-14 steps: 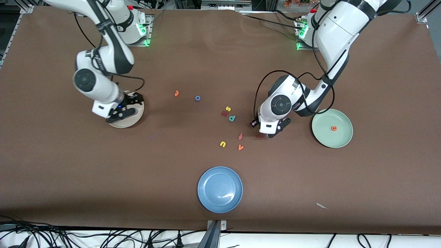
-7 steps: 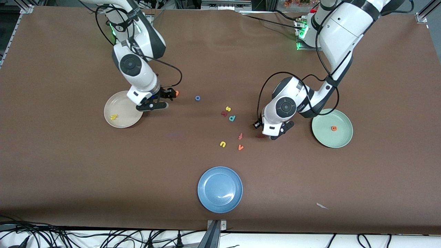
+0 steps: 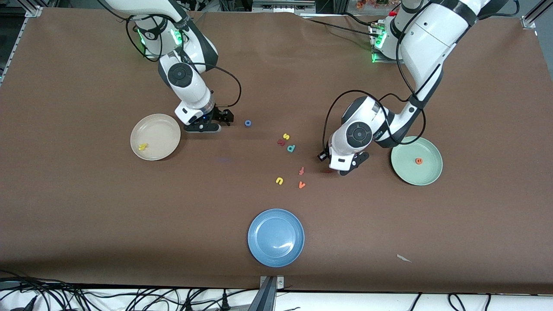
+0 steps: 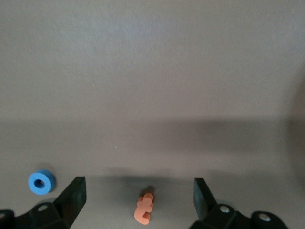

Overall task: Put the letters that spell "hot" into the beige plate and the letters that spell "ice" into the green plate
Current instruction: 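Lift the c with the left gripper while the right gripper grasps the 3, then drop the c on the green plate while the right gripper carries the 3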

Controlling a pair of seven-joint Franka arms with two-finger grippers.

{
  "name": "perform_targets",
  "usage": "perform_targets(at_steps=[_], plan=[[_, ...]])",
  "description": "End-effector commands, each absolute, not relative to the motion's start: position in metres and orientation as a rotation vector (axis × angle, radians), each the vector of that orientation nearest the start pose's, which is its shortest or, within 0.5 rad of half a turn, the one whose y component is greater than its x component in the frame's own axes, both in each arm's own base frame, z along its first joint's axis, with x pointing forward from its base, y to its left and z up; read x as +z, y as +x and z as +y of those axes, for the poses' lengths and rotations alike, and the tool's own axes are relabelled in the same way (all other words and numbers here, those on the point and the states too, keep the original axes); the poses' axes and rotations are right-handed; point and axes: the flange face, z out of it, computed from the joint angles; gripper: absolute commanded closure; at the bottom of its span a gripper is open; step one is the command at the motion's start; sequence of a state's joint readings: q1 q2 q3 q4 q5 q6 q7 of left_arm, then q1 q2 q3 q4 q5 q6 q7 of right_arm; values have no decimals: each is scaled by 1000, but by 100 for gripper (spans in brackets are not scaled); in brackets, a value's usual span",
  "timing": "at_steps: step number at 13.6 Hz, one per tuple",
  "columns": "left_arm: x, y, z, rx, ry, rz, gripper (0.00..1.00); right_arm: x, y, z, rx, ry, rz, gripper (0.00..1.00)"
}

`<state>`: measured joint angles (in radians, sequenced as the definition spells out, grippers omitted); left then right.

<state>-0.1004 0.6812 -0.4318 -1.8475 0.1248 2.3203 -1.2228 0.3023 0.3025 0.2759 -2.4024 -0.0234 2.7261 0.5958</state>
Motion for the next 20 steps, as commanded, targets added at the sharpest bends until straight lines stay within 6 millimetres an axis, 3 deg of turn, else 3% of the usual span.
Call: perform_targets(at_steps=[1,3,6,7,10,12,14,17,19,20], plan=[[168,540,-300,360,-2963,-985,75,194,396,284,9,-3050,20,1],[168,540,-300,360,-2964,-982,76,194,393,289,14,-3049,41,1],[168,539,-301,359,-2964,-976,76,190,383,293,29,-3053,16,12],[170,540,-301,356,-2965,-973,82,189,381,292,31,-3054,11,14],[179,543,-300,340,-2978,-951,92,184,375,289,15,-3051,-6,33],[200,550,-296,321,-2989,-941,92,183,375,289,13,-3049,-10,35],[244,564,-288,374,-2992,-917,92,181,374,289,14,-3048,-16,35],[308,589,-237,499,-3008,-793,91,176,371,288,8,-3044,-26,51],[324,597,-185,544,-3017,-646,91,174,369,287,9,-3044,-32,67],[324,605,-149,561,-3035,-590,91,174,369,288,9,-3045,-39,73]])
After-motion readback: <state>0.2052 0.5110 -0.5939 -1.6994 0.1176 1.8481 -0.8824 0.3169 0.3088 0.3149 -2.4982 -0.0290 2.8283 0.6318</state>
